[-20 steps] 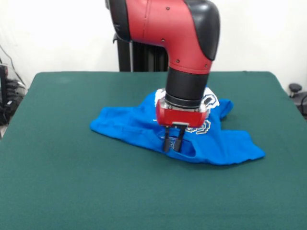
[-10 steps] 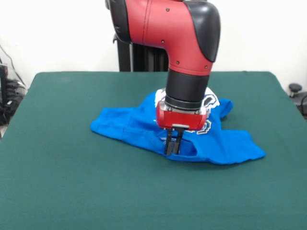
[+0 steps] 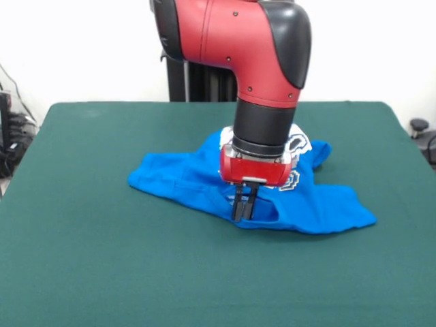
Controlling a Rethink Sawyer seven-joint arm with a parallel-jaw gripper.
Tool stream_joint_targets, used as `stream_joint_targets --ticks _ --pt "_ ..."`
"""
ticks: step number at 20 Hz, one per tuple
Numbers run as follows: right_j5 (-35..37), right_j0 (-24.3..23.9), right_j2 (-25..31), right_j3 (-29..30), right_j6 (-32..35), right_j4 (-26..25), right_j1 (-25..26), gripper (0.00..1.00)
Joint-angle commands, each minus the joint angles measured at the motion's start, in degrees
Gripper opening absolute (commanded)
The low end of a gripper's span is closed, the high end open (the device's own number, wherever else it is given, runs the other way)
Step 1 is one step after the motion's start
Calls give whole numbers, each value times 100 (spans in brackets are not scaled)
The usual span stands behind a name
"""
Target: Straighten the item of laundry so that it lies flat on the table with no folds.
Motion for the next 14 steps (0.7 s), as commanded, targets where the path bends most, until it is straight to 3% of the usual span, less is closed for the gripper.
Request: stream_joint_targets --ticks 1,5,14 --pt "-72 -58 379 332 1294 277 63 0" --pt "-24 -85 258 179 1037 88 -217 0" --pt "-409 -27 85 -166 943 -22 -81 0"
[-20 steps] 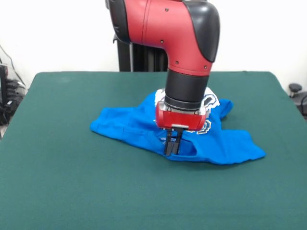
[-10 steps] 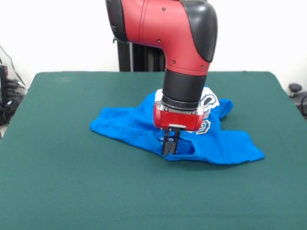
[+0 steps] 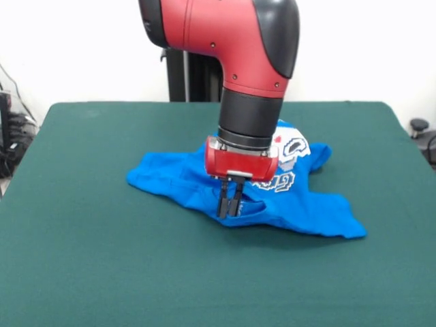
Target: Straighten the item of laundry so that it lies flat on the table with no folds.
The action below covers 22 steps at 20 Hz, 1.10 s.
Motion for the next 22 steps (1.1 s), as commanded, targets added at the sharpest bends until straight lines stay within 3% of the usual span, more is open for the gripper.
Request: stream_joint_targets --ticks 1,4,9,22 --pt "-468 134 115 -182 943 -36 135 0" --pt "-631 139 94 -305 843 -126 128 0" --pt "-699 -138 530 -493 568 -390 226 0" --pt "-724 92 147 -831 564 -587 144 0"
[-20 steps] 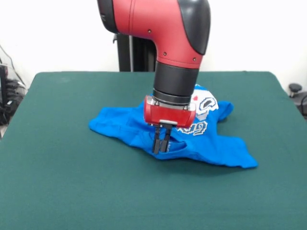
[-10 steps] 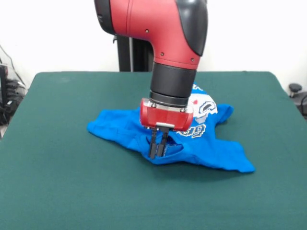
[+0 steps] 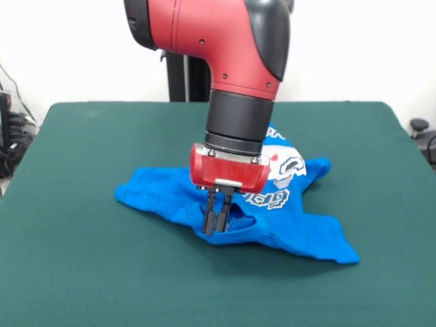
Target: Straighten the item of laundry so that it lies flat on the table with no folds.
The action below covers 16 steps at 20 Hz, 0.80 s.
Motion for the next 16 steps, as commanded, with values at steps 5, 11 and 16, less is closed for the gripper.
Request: stream_joint_targets --ticks 5,11,16 --pt "-40 190 158 -457 510 -237 37 0" --pt "268 306 -125 -444 466 -220 -124 0" --pt "547 122 -164 -237 323 -362 -487 0"
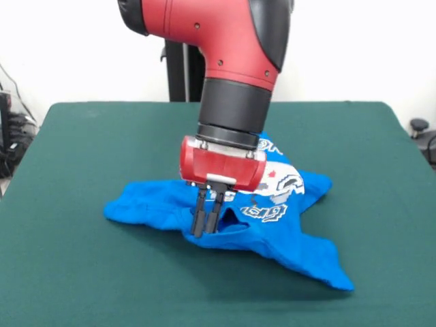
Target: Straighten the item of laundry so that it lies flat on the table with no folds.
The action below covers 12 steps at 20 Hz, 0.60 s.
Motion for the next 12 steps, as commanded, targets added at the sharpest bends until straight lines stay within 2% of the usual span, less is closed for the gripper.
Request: stream_joint_targets --ticks 1,6,12 --pt "582 35 12 12 304 -346 -349 0" --pt "715 143 -216 49 448 -291 -469 0" --pt "661 348 -423 351 1026 111 -439 0"
